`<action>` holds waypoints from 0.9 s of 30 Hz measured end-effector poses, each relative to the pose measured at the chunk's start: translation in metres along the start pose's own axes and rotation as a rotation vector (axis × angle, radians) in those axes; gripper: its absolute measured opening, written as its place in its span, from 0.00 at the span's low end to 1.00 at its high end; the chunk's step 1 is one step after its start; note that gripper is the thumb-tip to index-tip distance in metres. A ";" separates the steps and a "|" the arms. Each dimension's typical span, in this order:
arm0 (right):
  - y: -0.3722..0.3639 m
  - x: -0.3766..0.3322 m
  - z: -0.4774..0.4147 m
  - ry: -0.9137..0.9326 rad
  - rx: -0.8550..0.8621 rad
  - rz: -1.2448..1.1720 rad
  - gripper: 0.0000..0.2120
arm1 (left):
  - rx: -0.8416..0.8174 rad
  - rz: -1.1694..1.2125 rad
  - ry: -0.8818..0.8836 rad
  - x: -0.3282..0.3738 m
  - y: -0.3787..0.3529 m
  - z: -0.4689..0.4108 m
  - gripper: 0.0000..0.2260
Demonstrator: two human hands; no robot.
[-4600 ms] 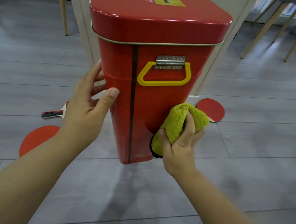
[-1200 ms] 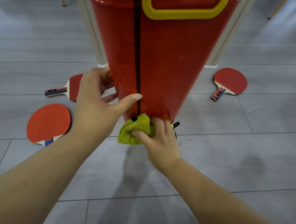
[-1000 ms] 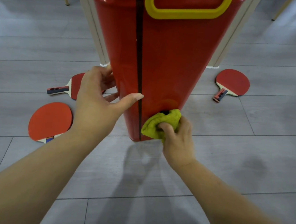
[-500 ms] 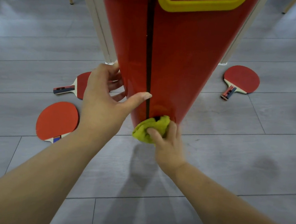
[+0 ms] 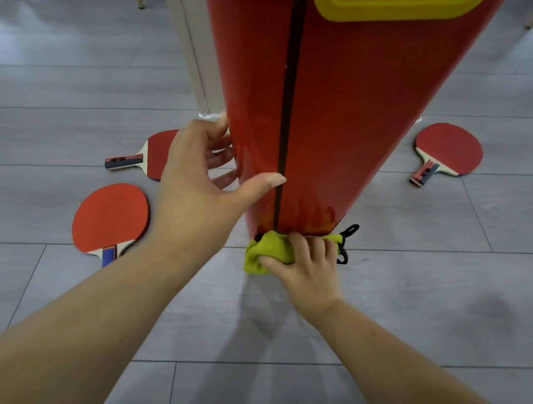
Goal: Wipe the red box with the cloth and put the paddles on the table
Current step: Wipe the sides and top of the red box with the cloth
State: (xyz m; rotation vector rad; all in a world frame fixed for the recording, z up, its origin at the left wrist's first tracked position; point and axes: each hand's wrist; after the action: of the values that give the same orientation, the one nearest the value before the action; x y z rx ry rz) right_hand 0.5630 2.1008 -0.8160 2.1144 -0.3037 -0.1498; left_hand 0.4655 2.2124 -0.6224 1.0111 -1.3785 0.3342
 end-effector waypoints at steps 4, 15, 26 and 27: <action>0.008 0.028 0.010 -0.073 0.053 0.020 0.10 | 0.006 0.001 0.008 -0.001 -0.001 0.001 0.25; -0.001 0.050 0.024 -0.175 0.025 0.002 0.12 | 0.003 0.001 0.008 -0.001 -0.002 0.002 0.22; -0.024 0.011 0.019 -0.024 -0.089 0.082 0.20 | -0.002 0.044 -0.008 -0.001 -0.001 0.002 0.23; -0.024 0.010 0.019 -0.004 -0.096 0.078 0.18 | -0.003 0.040 -0.009 -0.001 -0.001 0.001 0.23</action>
State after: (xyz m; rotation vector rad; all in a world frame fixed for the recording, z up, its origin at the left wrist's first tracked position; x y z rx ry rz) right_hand 0.5724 2.0951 -0.8463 2.0043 -0.3735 -0.1205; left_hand 0.4650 2.2112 -0.6240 0.9846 -1.4089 0.3578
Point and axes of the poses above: each hand's wrist, its own z-axis away from the middle knuckle, its own y-axis out of the back of the hand, x = y × z, and after that the axes turned 7 degrees about -x, right-handed
